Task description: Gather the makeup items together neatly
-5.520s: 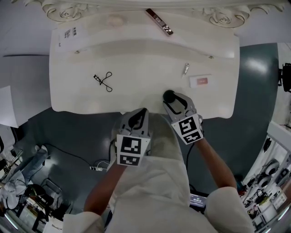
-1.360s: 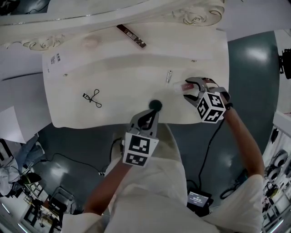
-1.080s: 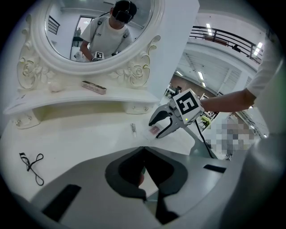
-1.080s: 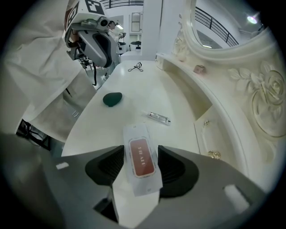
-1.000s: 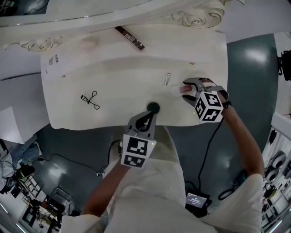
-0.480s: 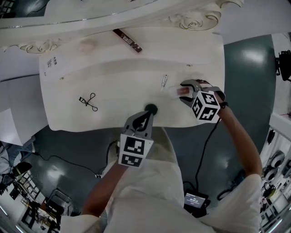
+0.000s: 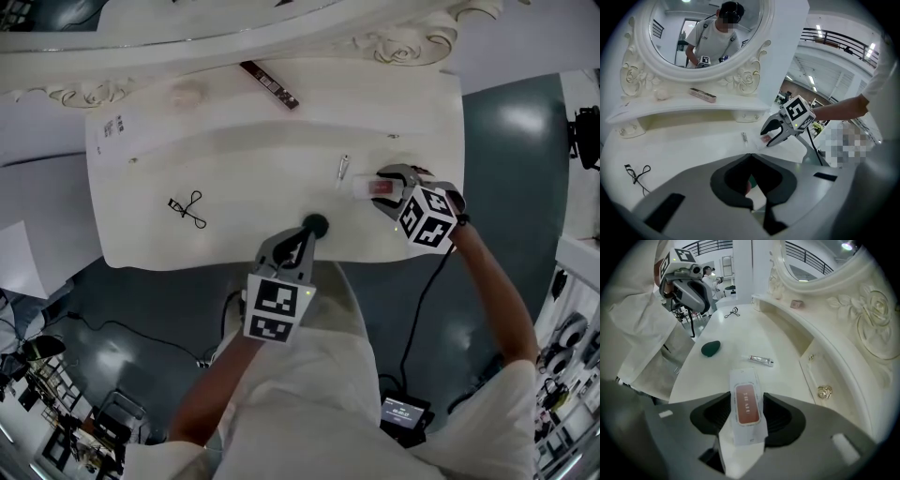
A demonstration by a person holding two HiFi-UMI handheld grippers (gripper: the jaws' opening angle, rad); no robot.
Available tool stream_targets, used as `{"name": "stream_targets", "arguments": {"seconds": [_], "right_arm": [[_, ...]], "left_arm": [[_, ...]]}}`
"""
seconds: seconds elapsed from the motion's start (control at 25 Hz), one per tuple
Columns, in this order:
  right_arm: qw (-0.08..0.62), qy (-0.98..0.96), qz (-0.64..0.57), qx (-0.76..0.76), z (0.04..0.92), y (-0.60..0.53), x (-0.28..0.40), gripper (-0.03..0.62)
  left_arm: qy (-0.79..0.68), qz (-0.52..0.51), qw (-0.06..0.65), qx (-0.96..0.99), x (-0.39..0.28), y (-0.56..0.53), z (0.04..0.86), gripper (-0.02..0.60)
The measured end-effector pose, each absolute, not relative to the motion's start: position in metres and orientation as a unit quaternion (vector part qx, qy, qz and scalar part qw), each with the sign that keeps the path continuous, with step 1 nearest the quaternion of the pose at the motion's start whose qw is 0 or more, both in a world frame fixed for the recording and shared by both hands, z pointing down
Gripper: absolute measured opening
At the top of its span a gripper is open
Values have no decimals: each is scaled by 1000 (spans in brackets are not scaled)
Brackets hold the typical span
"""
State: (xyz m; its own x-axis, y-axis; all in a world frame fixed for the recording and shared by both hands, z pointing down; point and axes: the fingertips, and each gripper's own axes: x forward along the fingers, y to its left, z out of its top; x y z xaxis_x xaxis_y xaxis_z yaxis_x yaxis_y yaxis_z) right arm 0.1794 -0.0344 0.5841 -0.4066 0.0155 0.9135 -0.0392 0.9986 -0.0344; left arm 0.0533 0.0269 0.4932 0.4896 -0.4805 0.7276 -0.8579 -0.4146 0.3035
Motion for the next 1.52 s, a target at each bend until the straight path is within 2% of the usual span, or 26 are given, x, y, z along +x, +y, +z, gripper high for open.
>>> {"name": "stream_targets", "arguments": {"seconds": [1.52], "right_arm": [[458, -851, 149, 209, 517, -39, 166, 206]], "left_arm": [[-424, 264, 308, 810, 46, 31, 453, 11]]}}
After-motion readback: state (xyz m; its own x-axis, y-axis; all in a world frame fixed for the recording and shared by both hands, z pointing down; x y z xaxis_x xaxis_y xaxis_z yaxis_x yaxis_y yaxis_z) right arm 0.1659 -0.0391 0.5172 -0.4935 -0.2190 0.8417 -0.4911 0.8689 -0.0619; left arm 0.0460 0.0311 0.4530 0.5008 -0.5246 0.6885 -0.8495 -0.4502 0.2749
